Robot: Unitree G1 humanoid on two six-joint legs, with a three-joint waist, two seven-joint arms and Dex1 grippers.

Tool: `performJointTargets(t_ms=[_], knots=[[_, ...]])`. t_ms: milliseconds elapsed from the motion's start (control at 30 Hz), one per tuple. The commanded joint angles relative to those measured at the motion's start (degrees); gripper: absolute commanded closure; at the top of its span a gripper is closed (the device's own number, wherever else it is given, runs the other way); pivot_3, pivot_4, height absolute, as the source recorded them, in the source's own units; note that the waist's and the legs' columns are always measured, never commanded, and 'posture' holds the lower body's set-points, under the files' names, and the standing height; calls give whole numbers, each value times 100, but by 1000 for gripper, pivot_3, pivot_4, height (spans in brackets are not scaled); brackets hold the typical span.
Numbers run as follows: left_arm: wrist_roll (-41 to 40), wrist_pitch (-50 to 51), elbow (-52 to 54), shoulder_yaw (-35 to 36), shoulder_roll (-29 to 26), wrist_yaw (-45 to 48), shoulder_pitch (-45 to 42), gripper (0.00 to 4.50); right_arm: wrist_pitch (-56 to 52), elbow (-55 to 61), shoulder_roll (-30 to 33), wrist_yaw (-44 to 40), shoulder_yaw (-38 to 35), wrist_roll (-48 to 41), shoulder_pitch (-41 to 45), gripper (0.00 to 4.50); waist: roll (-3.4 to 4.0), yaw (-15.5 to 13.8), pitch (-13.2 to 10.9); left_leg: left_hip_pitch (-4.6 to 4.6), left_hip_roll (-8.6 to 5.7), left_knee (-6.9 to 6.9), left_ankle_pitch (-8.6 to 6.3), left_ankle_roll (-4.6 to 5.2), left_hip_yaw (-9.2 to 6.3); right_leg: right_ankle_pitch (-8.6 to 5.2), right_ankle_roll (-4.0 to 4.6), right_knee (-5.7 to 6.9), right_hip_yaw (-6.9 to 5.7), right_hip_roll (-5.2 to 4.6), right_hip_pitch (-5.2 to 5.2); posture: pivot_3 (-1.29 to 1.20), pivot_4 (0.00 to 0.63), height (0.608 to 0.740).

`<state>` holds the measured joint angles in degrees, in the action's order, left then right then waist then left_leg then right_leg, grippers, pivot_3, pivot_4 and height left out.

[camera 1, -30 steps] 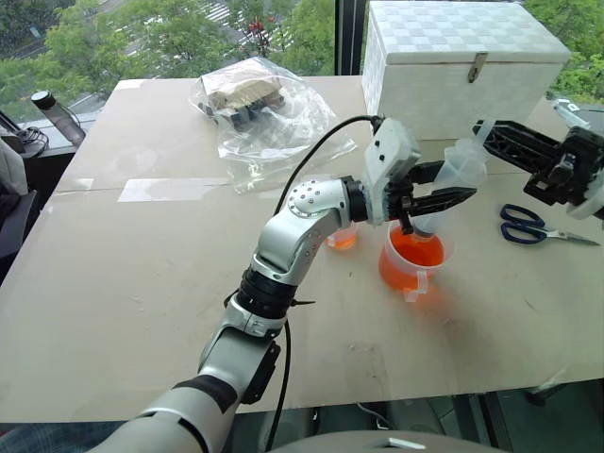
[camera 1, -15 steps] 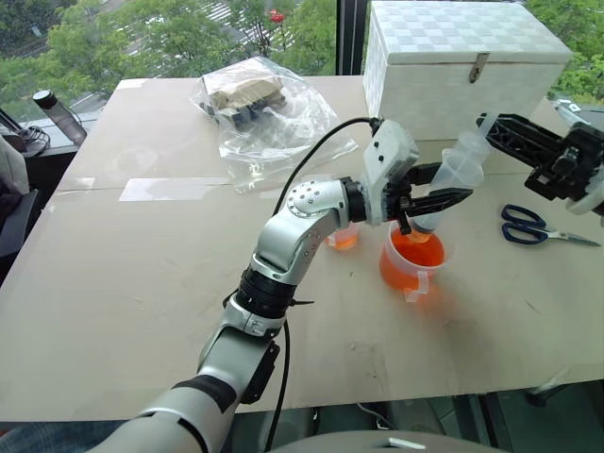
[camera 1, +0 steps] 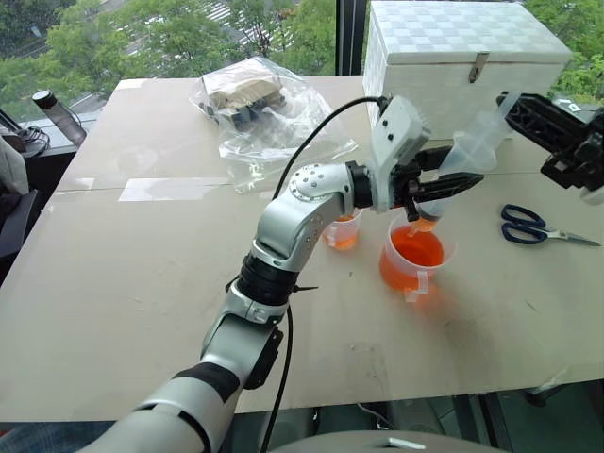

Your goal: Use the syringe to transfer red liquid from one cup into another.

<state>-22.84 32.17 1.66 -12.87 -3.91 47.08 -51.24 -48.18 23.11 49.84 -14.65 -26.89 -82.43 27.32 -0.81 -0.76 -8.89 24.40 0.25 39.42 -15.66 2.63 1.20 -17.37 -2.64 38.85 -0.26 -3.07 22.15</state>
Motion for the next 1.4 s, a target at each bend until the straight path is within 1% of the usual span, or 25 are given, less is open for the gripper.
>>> performJointTargets(t_ms=[33,133,200,233,300,333,500,633,800,933,1033,1067,1200,1300,1400], knots=[[-315,83,451,132,75,12,-220,3044,258,-203,-32,110,-387,37,26,3534,0,0,0,0,0,0,0,0,0,0,0,0,0,0,0,0,150,740],[-345,117,465,167,72,-46,-252,3044,213,-223,-8,-22,-461,-125,-30,2028,0,-2,0,0,0,0,0,0,1,0,0,0,1,-1,0,0,150,740],[-365,105,459,190,85,-85,-265,3044,211,-303,42,-23,-560,-51,-126,1421,0,-6,0,0,0,0,0,0,0,0,0,0,0,-1,0,0,150,740],[-368,101,454,193,88,-103,-268,3044,183,-345,87,-56,-624,-30,-201,910,0,-8,0,1,0,0,0,0,0,0,0,0,-1,-1,0,0,150,740],[-366,93,438,205,96,-126,-278,3044,-40,-441,222,-358,-869,-354,-459,89,0,-12,0,2,0,0,0,0,0,0,0,0,-1,-2,0,0,150,740],[-371,95,429,217,102,-138,-286,3044,-150,-474,300,-512,-993,-485,-618,17,0,-14,0,3,0,0,0,0,0,0,0,0,-1,-2,0,0,150,740],[-345,45,403,211,110,-156,-303,3044,-558,-532,581,-1192,-1480,-793,-1351,17,0,-9,0,5,0,-2,0,1,-1,0,0,0,-3,0,0,0,150,740],[-398,154,452,250,119,-223,-361,3044,-366,-643,467,-1305,-1612,-376,-1675,17,0,0,0,-3,0,-2,0,1,7,0,0,-1,7,1,-3,0,150,740],[-384,563,633,145,-114,-307,-500,3044,-248,-532,327,-1335,-1563,-157,-1812,17,-1,3,-1,-48,1,-11,-1,1,6,-1,0,-6,9,5,-45,0,150,740],[-418,772,784,377,-335,-501,-696,3044,-66,-386,227,-1306,-1380,-62,-1555,17,-1,-1,-1,-51,1,-11,-1,1,8,-1,0,-4,11,6,-46,0,150,740],[-561,913,858,805,-595,-672,-826,3044,232,-126,59,-1351,-1101,113,-1185,17,3,39,-2,-56,1,-11,0,0,9,-1,0,-3,17,7,-45,0,150,740],[-592,988,905,938,-762,-703,-832,3044,247,-77,20,-1281,-996,66,-1053,17,3,38,-2,-58,1,-13,0,0,8,-1,0,-1,16,7,-45,0,150,740],[-676,1142,1060,1279,-1372,-703,-687,3044,391,-48,-140,-1156,-538,194,-518,17,3,87,-3,-61,5,-17,0,-1,7,-1,1,-2,17,10,-45,0,150,740],[-648,1043,1102,1373,-1570,-742,-490,3044,517,-50,-315,-1048,-127,396,-10,17,2,75,-3,-57,3,-13,0,0,7,-1,0,-4,14,4,-46,0,150,740],[-626,823,1150,1373,-1599,-753,-225,3044,601,-122,-559,-840,381,729,680,17,0,40,-4,-56,1,-11,0,0,4,-1,0,-4,9,2,-45,0,150,740]])
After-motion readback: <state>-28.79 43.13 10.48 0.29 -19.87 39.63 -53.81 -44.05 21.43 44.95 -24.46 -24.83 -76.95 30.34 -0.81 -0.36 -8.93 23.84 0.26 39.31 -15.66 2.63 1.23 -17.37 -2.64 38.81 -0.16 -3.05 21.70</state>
